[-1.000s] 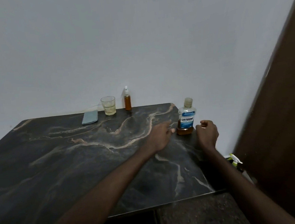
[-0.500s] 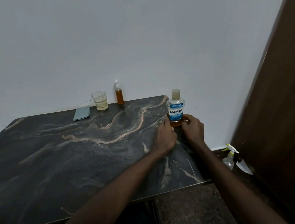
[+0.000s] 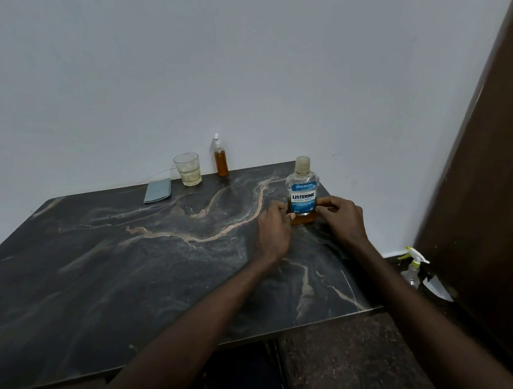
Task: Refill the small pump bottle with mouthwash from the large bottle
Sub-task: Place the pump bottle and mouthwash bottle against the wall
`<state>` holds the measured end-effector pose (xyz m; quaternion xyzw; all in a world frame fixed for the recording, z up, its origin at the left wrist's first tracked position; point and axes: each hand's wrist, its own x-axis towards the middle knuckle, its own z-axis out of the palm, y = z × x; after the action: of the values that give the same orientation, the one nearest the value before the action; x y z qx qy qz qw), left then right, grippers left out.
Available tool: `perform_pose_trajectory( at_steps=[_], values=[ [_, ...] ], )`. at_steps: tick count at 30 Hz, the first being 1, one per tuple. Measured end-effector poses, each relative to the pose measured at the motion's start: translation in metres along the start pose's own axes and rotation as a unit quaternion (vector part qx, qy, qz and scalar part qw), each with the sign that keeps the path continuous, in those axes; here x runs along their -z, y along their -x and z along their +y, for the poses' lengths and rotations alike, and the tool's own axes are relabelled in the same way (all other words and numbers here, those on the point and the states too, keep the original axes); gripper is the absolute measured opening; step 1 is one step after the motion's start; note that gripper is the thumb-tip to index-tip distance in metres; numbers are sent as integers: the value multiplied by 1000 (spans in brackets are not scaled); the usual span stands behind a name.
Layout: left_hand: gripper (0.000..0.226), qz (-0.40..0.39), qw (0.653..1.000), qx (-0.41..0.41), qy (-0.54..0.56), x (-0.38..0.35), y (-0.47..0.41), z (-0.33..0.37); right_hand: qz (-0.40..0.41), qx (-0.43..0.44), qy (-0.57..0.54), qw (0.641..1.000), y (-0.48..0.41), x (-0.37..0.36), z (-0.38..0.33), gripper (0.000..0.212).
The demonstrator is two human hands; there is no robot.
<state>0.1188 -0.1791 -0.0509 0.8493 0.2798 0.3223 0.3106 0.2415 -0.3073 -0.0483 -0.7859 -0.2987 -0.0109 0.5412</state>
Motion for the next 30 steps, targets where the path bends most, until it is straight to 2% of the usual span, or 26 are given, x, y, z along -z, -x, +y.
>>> perform_pose_trajectory(
  at_steps=[6,12,17,20,24,30],
  values=[
    [22,24,999,-5,36,1,1,6,1,20,2,1000,4,-2,-4,21],
    [26,27,999,-16,19,6,0,-9,-16,22,32,999,-6,-23,-6,23],
    [44,-26,999,-16,-35,17,-17,-31,-20,19,31,999,-27,-58,-7,13],
    [57,-92,995,-14,-38,24,-32,-43,-16,11,34,999,-45,-72,-7,8],
    [77,-146,987,-7,-64,30,-50,-53,-26,12,75,997,-63,-89,-8,12],
    [77,-175,979,-17,-104,29,-95,-68,-24,17,95,995,-111,-117,-2,22]
  ],
)
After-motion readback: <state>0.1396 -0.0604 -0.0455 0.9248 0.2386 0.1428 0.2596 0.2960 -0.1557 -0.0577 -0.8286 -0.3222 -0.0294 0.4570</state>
